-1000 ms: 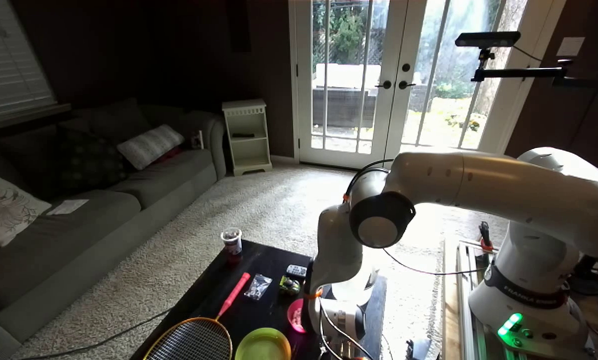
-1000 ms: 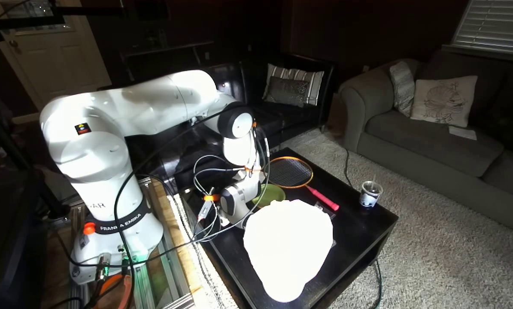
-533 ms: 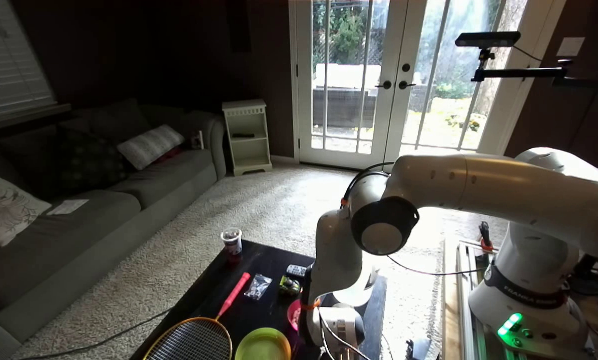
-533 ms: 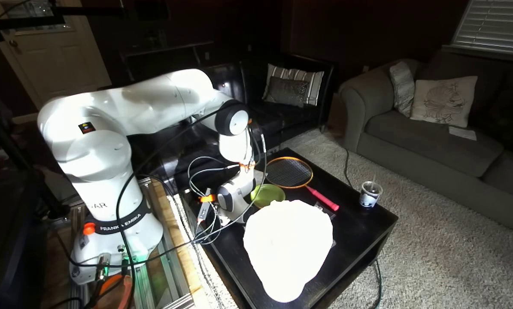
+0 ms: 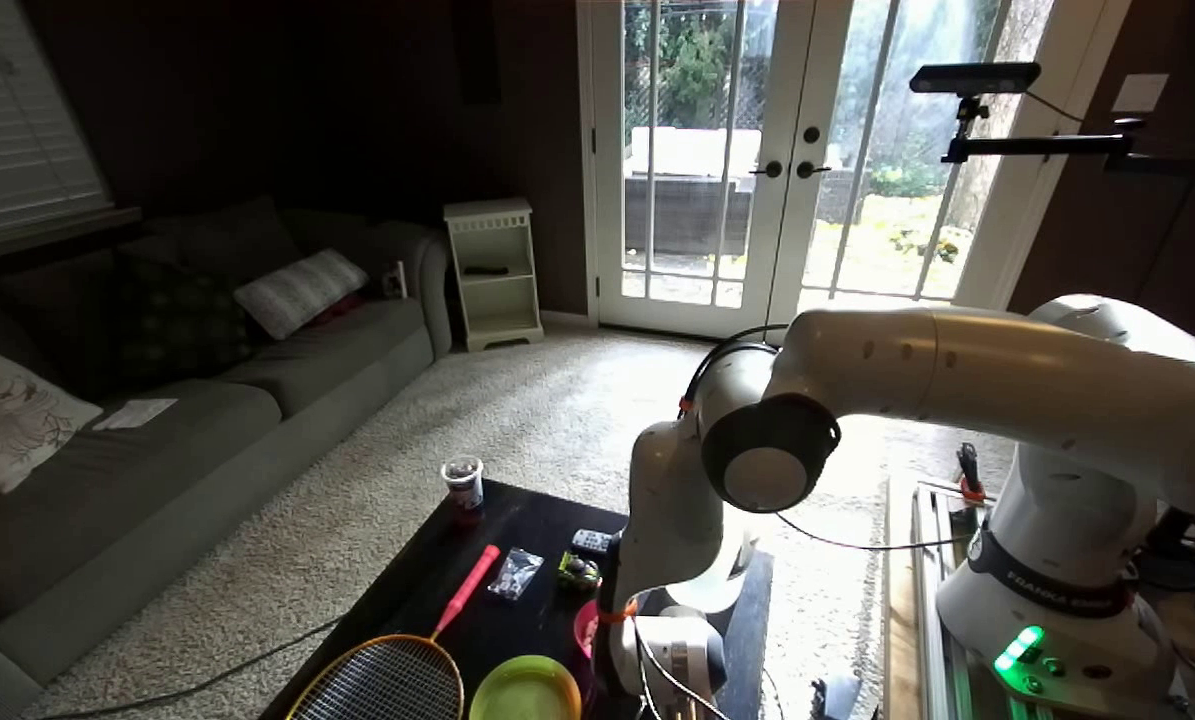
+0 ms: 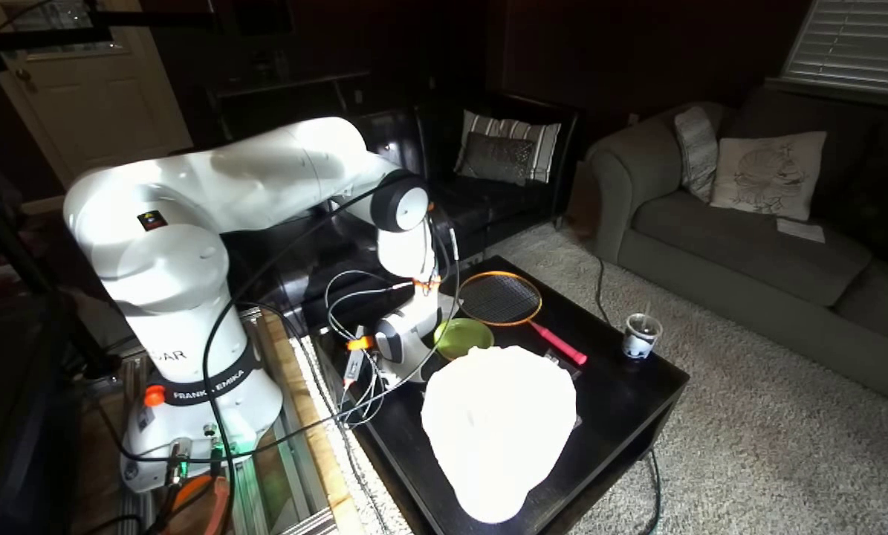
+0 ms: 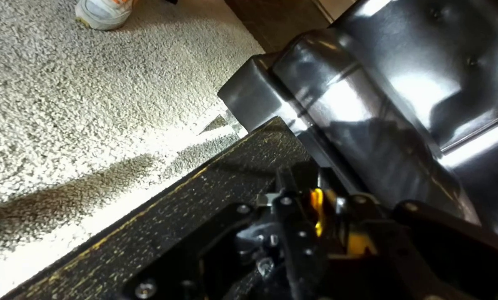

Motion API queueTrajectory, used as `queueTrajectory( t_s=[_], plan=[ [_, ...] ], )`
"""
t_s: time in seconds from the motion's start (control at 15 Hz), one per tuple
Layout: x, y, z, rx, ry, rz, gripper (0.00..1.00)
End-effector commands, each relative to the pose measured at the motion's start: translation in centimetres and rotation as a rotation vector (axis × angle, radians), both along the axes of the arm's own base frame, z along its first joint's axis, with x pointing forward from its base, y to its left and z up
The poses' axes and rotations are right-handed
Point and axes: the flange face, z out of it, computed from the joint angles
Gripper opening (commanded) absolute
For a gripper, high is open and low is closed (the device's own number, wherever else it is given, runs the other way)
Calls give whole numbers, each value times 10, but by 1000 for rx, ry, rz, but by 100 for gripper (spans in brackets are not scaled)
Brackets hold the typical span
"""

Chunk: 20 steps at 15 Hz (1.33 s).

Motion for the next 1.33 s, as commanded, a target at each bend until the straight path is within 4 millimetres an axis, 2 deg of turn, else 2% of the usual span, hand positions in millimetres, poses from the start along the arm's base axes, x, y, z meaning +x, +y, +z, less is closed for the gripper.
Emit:
queueTrajectory(
  t_s=[0.0,0.8,0.87,0.93,1.07,1.27],
  plan=[
    [4,-1,-7,-41,-58,-31,5],
    [9,-15,-6,-66,-45,-267,5],
    [9,-15,-7,-68,-42,-281,9],
    [9,-17,-7,-72,-37,-299,44],
    [10,-18,-7,-81,-31,-321,45],
    [11,-20,-8,-90,-27,-350,64]
  ],
)
